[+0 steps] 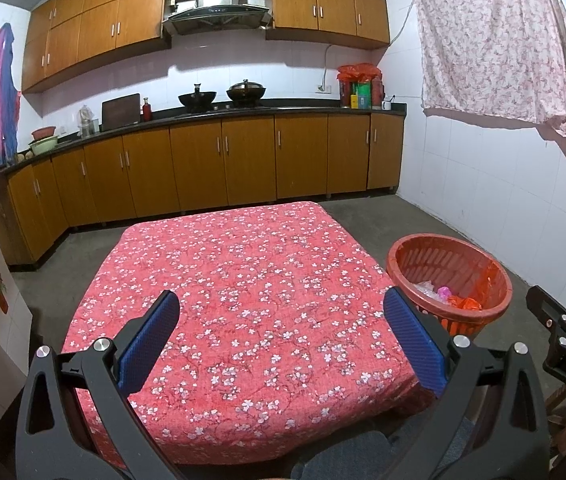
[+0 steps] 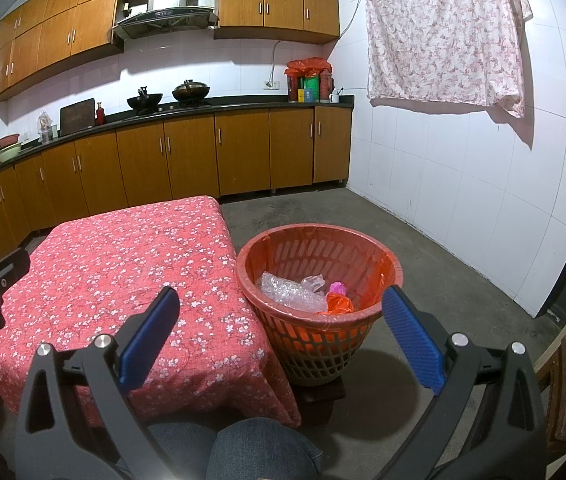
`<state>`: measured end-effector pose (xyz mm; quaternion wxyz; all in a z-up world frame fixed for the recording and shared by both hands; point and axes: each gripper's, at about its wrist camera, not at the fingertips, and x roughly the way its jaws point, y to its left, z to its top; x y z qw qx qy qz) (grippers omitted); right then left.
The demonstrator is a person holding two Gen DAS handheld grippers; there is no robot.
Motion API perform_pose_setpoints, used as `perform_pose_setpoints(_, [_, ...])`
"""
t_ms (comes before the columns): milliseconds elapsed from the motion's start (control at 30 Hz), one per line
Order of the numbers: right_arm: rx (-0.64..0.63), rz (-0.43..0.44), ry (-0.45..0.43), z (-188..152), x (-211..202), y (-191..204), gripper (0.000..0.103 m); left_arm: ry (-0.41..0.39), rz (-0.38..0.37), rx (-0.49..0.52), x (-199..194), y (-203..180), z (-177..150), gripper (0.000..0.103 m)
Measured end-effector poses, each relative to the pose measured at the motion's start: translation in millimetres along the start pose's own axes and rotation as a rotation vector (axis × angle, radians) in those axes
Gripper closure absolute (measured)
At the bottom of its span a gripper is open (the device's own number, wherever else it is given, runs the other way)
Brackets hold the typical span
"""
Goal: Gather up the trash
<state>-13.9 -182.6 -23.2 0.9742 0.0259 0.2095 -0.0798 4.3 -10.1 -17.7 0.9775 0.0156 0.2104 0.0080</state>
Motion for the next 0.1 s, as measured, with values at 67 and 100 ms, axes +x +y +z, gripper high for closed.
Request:
perform_pose_setpoints(67, [0.001,-0.001,0.000,-2.4,1.1,1.0,0.004,0.001,-0.004,-0.002,-1.6,-1.3,-0.2,0.002])
perform_pose_setpoints(100, [0.002,-0.002,-0.001,-3.1,1.2,1.0,0.004,0.002,-0.005,-0.003,-0.6,0.3,0.8,0.002])
